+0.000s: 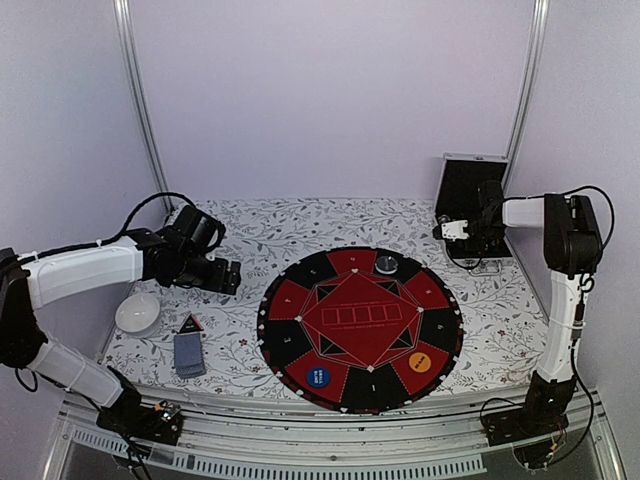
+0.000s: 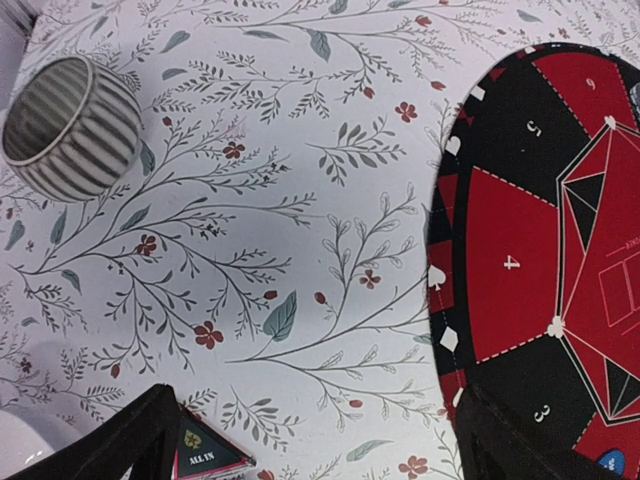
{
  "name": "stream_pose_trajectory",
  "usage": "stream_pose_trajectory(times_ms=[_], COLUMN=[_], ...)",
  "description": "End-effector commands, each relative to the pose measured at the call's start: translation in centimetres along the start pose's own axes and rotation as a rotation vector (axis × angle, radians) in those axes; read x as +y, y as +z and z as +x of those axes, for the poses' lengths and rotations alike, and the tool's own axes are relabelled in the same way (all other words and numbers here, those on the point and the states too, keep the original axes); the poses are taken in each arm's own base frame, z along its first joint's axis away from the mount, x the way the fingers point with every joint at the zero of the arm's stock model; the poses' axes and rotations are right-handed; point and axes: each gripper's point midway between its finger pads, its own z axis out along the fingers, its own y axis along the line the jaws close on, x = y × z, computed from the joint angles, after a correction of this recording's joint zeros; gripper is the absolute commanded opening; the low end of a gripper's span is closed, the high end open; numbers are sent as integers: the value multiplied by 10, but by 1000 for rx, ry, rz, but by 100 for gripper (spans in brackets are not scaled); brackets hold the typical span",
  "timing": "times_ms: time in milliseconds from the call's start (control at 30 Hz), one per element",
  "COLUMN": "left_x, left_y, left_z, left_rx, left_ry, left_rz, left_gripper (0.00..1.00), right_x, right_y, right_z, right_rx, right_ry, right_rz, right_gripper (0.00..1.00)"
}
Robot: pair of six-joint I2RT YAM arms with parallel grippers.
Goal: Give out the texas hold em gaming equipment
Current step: Pick up the pile of poker chips from the chip case.
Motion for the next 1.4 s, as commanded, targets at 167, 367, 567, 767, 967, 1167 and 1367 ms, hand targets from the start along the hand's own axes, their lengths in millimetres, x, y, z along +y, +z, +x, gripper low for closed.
stream_pose_trajectory(times_ms=[167, 367, 567, 767, 967, 1167, 1367], left_x=[-5, -6, -2, -1, 0, 1, 0], left_y=[-2, 0, -2, -2, -1, 0, 1], left_z=[-9, -8, -4, -4, 0, 2, 2], left_rx=[-25, -20, -21, -22, -14, -12, -7], left_ry=[2, 2, -6, -5, -4, -4, 2], left_rz=[18, 21, 13, 9, 5, 1, 1], left_gripper=[98, 98, 98, 98, 98, 98, 98], right_x=[6, -3, 13, 38, 57, 50, 37], right_y=[2, 13, 22, 30, 24, 24, 37], right_z=[-2, -4, -5, -7, -7, -4, -6], right_rx=[7, -12, -18, -12, -3, 16, 26], right_ry=[-8, -14, -1, -1, 24, 10, -7], right_rz=[11, 26, -33, -117, -187, -157, -127], right_gripper=[32, 33, 32, 32, 38, 40, 38])
